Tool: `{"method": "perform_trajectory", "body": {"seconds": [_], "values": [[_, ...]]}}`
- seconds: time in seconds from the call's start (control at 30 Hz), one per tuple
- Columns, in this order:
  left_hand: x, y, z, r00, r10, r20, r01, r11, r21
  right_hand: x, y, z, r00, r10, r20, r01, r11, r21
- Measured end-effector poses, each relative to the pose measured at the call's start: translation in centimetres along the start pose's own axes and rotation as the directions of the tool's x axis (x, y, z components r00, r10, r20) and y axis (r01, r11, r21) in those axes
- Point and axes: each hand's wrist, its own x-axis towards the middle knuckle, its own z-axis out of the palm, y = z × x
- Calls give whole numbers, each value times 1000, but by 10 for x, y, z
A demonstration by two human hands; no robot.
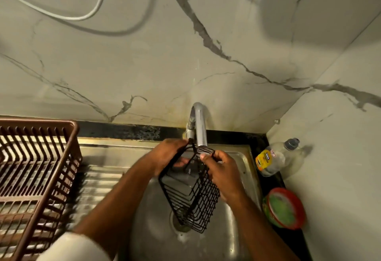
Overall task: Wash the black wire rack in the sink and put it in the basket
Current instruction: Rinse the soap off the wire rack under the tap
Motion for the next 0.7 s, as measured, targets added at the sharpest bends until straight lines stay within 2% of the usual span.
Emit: {"method": "perform_trajectory", "body": {"seconds": [0.07,0.13,0.23,0.27,0.33,0.4,0.43,0.47,0.5,0.57,0.6,0.67,0.7], "values": [[-24,-18,-2,999,28,-31,-27,999,38,8,2,-6,998,66,-22,-64,993,101],[-45,-29,6,996,79,-32,-82,993,-80,12,5,-7,994,99,-36,-93,986,141],[-47,-42,25,966,150,-212,-168,984,-67,14,13,1,985,142,-103,-128,984,127],[-44,-43,31,947,135,-292,-164,984,-76,14,13,3,980,139,-141,-130,989,69],[-37,-44,36,911,94,-402,-148,984,-104,12,12,6,973,47,-226,-95,974,-208],[-30,-42,37,896,68,-439,-119,989,-90,8,8,6,943,-131,-307,-76,811,-580],[-26,-42,37,897,68,-436,-109,991,-71,4,7,8,930,-238,-281,-34,703,-711],[-25,-40,38,903,77,-422,-113,992,-60,-2,1,12,936,-298,-190,30,603,-797],[-23,-38,38,910,98,-402,-129,990,-49,-7,-3,18,953,-298,-56,119,538,-835],[-19,-37,37,912,175,-372,-196,980,-20,-18,-10,32,960,-212,183,267,495,-827],[-17,-38,35,907,209,-365,-229,973,-12,-23,-12,38,951,-175,254,308,485,-818],[-17,-41,31,898,244,-367,-268,963,-16,-26,-22,40,942,-102,320,327,497,-804],[-17,-43,31,894,249,-373,-270,963,-3,-22,-24,37,949,-30,313,281,530,-800]]}}
